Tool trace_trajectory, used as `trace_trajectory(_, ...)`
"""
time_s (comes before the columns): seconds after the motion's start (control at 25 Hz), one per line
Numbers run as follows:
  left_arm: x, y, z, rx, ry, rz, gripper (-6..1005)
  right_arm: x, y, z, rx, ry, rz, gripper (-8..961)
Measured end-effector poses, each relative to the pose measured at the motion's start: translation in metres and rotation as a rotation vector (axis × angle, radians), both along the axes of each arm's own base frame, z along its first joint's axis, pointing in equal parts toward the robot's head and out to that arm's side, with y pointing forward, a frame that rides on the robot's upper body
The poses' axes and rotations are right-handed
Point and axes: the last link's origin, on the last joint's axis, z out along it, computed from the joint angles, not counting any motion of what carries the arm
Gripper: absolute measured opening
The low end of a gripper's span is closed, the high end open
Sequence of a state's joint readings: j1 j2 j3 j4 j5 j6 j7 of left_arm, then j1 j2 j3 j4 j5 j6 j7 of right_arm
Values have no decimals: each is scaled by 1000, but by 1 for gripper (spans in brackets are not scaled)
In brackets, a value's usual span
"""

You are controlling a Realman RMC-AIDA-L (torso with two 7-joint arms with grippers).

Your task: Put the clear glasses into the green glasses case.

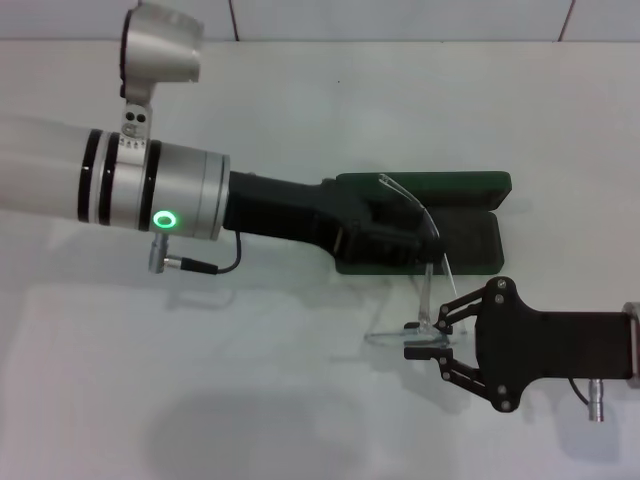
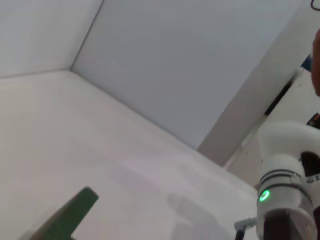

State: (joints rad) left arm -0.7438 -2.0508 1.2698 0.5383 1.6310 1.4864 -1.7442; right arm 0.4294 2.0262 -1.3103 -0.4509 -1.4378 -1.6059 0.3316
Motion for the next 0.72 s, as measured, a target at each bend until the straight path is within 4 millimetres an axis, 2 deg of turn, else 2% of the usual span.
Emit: trace_trajectory(0.72, -4, -8, -9, -53, 64, -9, 638, 1, -1, 2, 13, 6, 7, 119)
